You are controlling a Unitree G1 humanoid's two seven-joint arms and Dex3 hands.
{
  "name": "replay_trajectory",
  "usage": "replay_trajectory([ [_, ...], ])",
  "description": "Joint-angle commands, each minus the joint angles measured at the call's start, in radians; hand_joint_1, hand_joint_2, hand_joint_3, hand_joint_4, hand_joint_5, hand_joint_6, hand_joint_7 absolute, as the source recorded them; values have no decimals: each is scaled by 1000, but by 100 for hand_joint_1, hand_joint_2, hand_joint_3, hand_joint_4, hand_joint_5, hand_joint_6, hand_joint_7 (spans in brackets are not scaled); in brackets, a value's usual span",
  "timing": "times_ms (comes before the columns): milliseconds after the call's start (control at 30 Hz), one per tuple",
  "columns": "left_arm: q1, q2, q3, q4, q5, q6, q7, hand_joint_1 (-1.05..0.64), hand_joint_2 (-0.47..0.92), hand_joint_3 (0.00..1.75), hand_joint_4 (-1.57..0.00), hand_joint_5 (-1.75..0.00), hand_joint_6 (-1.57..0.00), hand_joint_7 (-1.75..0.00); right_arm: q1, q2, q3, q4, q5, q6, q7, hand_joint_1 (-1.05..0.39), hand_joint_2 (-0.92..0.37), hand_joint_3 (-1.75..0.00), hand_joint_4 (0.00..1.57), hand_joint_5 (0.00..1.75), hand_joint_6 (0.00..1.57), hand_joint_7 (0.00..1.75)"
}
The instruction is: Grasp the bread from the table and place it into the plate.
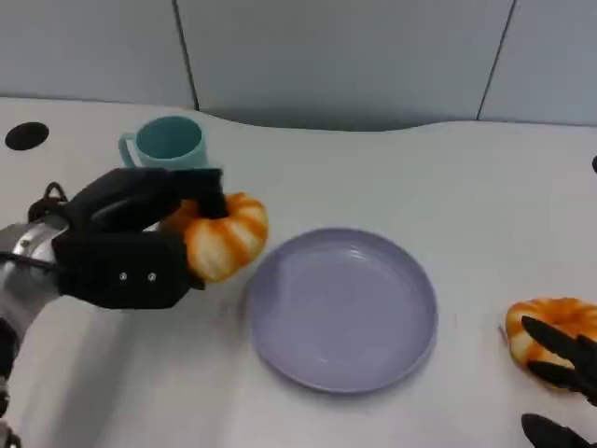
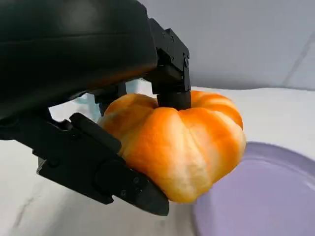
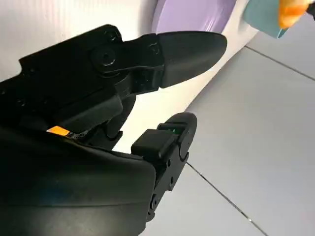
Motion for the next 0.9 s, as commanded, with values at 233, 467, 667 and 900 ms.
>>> replay_trajectory([
  [233,-87,-101,-28,-23,10,-53,-47,-25,88,11,-80,-175,-59,-175,-15,-8,-5,20,15,-20,0,-33,-92,-32,80,8,65,0],
  [467,-151,-189,-87,47,65,-41,-37,-21,90,13,-79,-175,-56,-175,-12,-13,-9,21,10,-19,2,-34,-92,-32,83,8,65,0],
  [667,-197,-251,-138,113,135,-9,11,-17,89,20,-83,-175,-60,-175,1,-5,-11,-1,28,6,15,-35,-92,-32,84,8,66,0],
  [900,-213,-279,-175,158,183,20,63,-13,83,18,-81,-175,-60,-175,5,-1,-7,-9,18,8,9,-34,-92,-31,85,8,66,0],
])
